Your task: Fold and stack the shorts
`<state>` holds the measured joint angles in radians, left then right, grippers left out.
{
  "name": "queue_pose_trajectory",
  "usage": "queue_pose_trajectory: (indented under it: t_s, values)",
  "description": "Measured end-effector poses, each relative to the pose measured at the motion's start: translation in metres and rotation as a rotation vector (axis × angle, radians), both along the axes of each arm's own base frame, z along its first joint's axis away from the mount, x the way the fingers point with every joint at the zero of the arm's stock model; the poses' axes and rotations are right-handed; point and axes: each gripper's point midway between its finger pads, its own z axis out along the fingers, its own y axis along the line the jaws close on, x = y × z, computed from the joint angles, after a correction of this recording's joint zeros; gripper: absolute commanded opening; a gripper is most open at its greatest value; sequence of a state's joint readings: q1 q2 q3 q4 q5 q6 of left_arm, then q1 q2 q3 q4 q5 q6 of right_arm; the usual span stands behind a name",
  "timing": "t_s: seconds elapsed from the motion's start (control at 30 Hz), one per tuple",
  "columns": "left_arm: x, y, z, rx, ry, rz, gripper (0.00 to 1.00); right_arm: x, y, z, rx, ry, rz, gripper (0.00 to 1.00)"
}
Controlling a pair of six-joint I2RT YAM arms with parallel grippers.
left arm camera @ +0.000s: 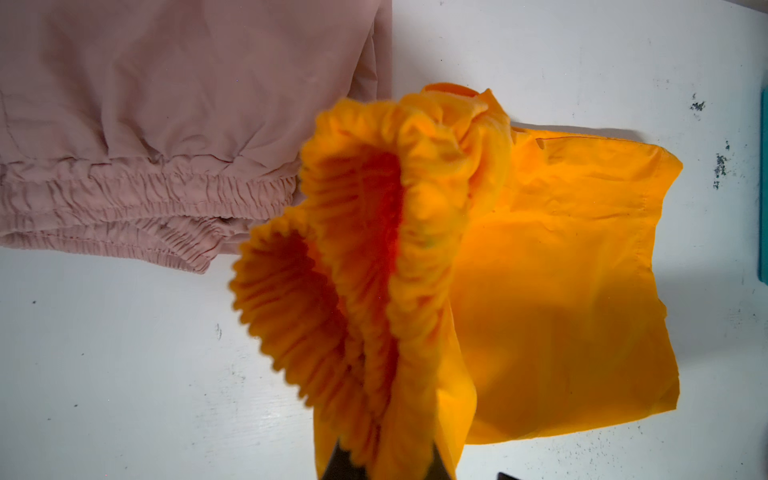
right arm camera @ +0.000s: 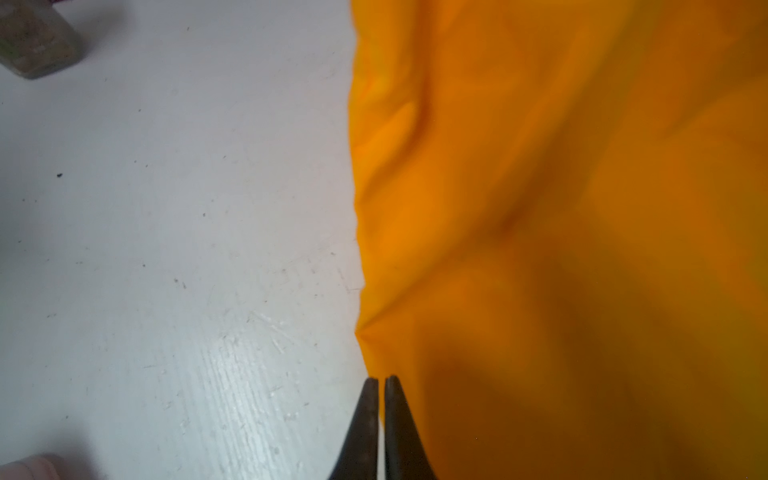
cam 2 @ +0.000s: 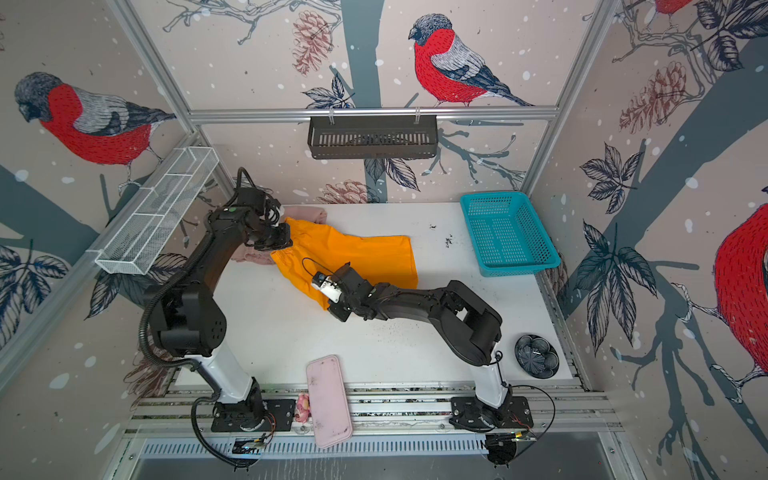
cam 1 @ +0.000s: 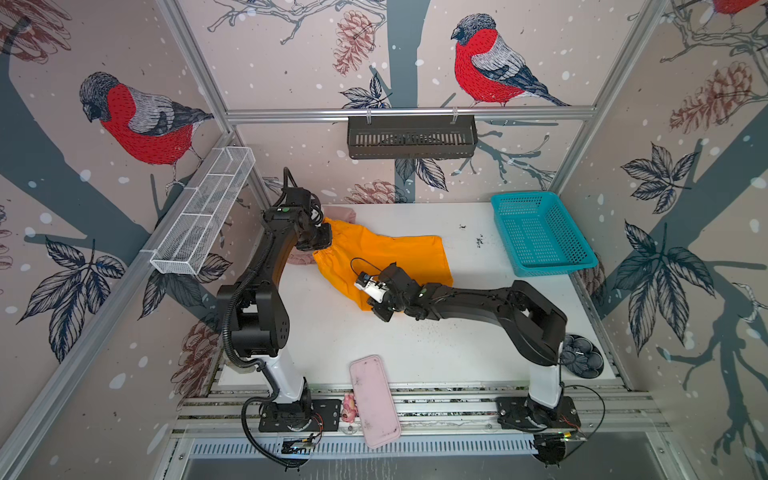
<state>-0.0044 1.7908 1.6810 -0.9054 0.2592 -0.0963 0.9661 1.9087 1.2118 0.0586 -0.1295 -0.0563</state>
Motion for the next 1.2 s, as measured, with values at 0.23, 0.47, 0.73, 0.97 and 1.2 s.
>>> queue_pose_trajectory:
  t_s: [0.23, 0.47, 0.73, 0.97, 1.2]
  values:
    - [0.004, -0.002, 0.024, 0.001, -0.042, -0.014, 0.00, 0.026, -0.044, -0.015, -0.031, 0.053, -0.111, 0.02]
    - [-0.004, -0.003, 0.015, 0.004, -0.012, -0.025, 0.00, 0.136, -0.012, 0.018, 0.110, -0.043, -0.265, 0.01]
    - [-0.013, -0.006, 0.013, -0.015, -0.005, -0.037, 0.00, 0.201, 0.031, -0.002, 0.182, -0.034, -0.315, 0.01]
    - [-0.022, -0.007, 0.010, -0.020, 0.002, -0.038, 0.00, 0.235, 0.048, -0.020, 0.270, -0.015, -0.372, 0.02]
    - [-0.022, -0.006, 0.023, -0.015, -0.033, -0.036, 0.00, 0.234, 0.075, -0.031, 0.293, 0.036, -0.337, 0.10]
